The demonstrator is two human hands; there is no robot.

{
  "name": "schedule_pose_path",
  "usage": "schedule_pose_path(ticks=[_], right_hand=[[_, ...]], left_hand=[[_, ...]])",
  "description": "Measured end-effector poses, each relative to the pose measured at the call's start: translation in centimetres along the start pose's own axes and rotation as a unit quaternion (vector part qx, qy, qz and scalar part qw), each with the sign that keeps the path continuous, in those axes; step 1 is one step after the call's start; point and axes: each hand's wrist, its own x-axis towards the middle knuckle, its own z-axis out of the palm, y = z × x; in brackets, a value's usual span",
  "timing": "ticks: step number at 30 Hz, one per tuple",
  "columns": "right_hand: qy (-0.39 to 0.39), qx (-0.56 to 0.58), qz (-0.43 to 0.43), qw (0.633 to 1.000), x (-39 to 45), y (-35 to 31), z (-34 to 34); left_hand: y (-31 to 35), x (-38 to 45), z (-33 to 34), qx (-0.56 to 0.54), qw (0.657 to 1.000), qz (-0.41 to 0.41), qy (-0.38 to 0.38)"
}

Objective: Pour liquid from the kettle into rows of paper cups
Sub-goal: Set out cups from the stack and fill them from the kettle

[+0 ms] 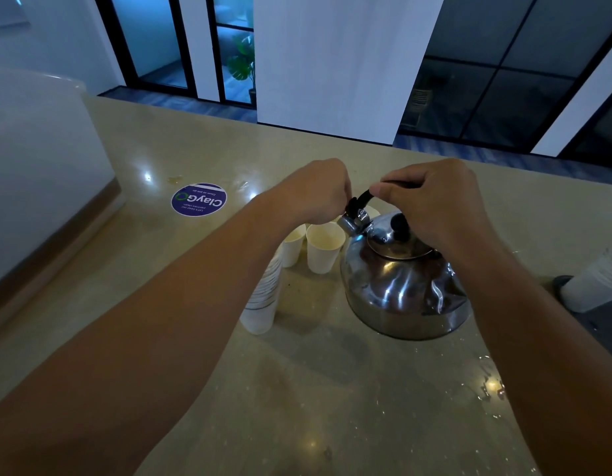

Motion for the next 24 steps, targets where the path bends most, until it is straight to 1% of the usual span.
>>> schedule_pose_path(ticks=[24], right_hand=[[-0.032,-0.068,-0.030,0.997,1.1,-0.7,0.2]], left_hand=[[-1.0,0.7,0.3,0.006,1.000,0.006,-0.008]])
